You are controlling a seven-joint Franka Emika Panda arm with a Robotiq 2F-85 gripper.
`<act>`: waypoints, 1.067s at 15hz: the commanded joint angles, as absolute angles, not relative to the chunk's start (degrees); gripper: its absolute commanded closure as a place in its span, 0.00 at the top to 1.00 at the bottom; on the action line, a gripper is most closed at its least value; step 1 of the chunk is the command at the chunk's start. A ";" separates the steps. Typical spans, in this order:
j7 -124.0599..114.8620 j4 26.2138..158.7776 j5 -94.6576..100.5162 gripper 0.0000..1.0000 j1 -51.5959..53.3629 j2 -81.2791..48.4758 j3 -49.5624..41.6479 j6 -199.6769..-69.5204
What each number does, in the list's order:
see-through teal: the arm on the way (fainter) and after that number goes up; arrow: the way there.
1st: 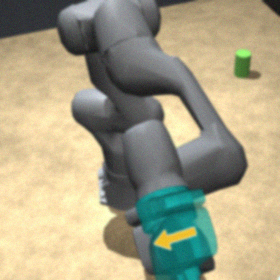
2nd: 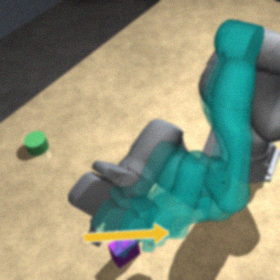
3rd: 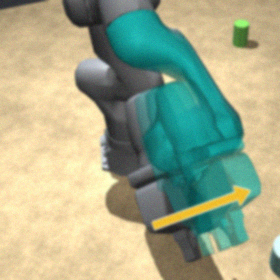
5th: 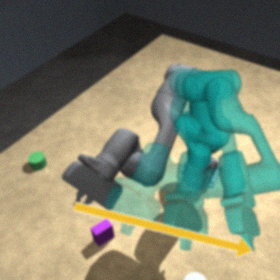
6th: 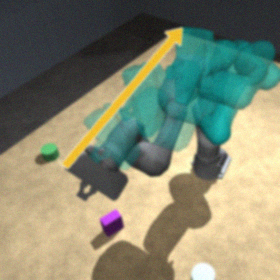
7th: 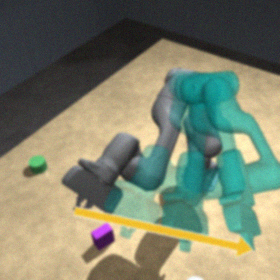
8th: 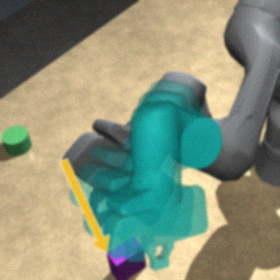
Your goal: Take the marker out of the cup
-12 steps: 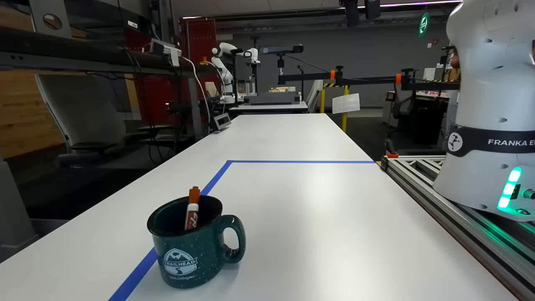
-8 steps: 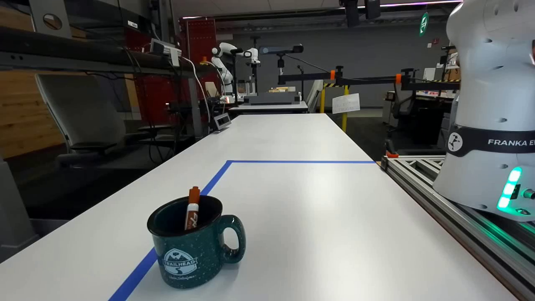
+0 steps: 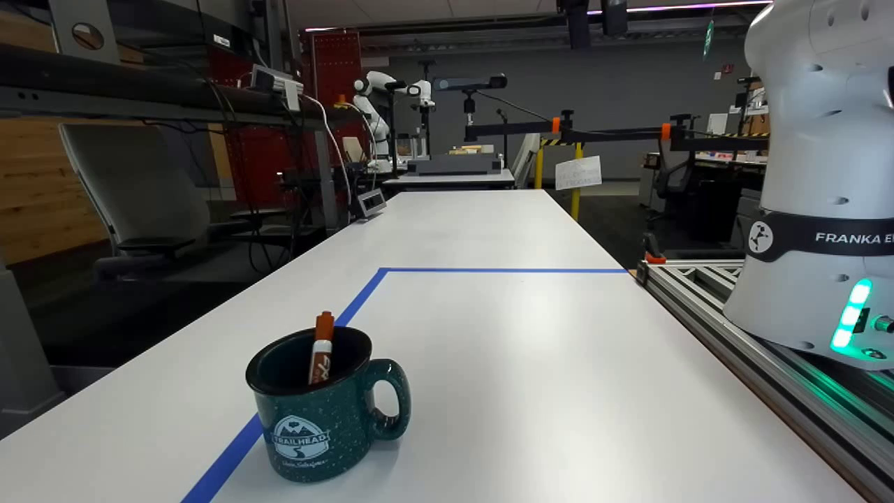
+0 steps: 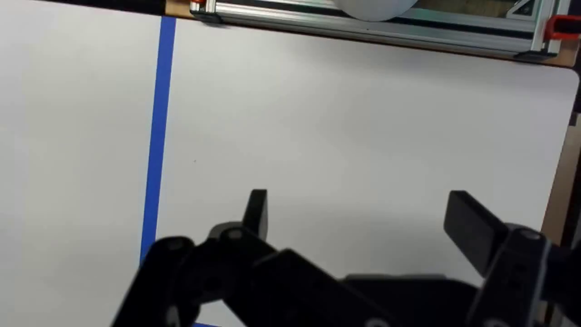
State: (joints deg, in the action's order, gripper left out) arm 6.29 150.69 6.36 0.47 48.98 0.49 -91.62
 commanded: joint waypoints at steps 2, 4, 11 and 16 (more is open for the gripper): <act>12.09 150.07 6.20 1.00 4.30 41.97 -1.46 -99.42; 15.57 149.70 5.89 1.00 5.97 38.20 -1.84 -102.90; 21.74 146.23 7.79 1.00 10.29 23.03 1.98 -112.97; 23.70 140.66 14.54 1.00 11.49 14.52 6.87 -116.11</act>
State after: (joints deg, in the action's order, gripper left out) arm 21.73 145.01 10.39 10.80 19.57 4.95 -115.06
